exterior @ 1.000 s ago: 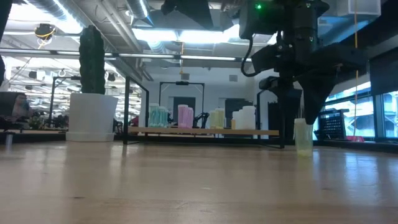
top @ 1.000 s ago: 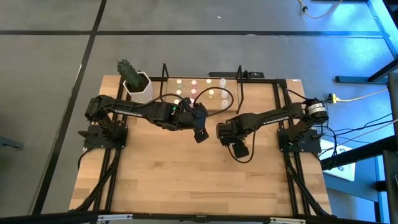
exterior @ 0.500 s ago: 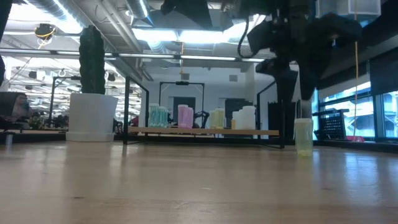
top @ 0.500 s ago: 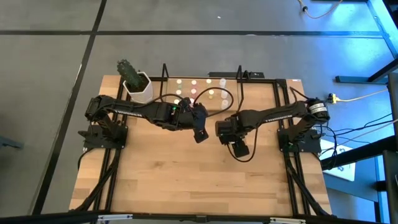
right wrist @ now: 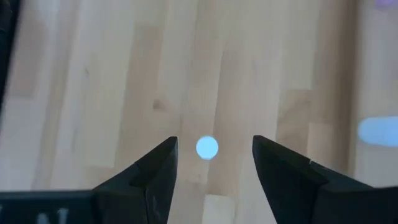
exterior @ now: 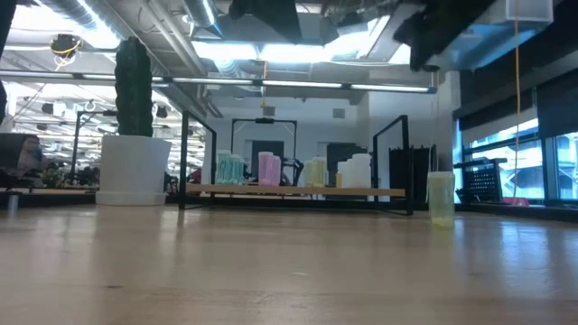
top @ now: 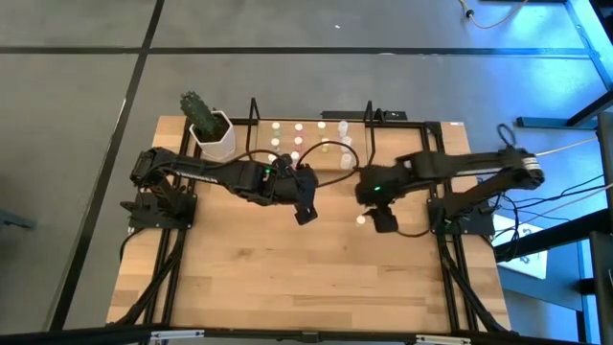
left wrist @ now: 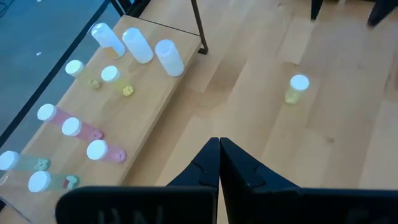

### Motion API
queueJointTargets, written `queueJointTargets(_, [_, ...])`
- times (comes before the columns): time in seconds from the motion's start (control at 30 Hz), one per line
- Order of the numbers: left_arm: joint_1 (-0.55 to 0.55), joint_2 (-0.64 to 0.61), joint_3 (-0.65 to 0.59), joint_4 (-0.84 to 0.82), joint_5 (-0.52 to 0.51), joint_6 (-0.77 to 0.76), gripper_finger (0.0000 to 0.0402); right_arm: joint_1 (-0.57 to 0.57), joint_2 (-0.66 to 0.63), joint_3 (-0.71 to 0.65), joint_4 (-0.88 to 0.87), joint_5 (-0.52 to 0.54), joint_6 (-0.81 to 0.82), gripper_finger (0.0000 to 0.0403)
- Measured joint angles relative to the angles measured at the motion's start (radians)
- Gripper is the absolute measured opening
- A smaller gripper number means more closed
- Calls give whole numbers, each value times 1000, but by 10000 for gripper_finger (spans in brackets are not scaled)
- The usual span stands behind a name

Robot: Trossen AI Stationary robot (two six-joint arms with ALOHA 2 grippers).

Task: Pick and place medicine bottles onto shelf by color
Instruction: Put the yellow pill bottle on the shelf aligned with the other yellow pill bottle

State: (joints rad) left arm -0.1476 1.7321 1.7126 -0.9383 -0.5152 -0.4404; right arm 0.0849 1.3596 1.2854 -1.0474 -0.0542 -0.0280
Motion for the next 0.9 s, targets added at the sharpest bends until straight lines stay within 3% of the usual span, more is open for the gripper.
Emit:
queueJointTargets(0.4, [-15,0,0,38,13,-53,0,0,-257,0,90,1,78,210])
queueJointTargets(0.6, [-34,0,0,144,68,-50,0,0,-341,0,104,82,76,210])
queueJointTargets(0.9, [-71,62,0,261,56,-60,0,0,-383,0,117,87,49,210])
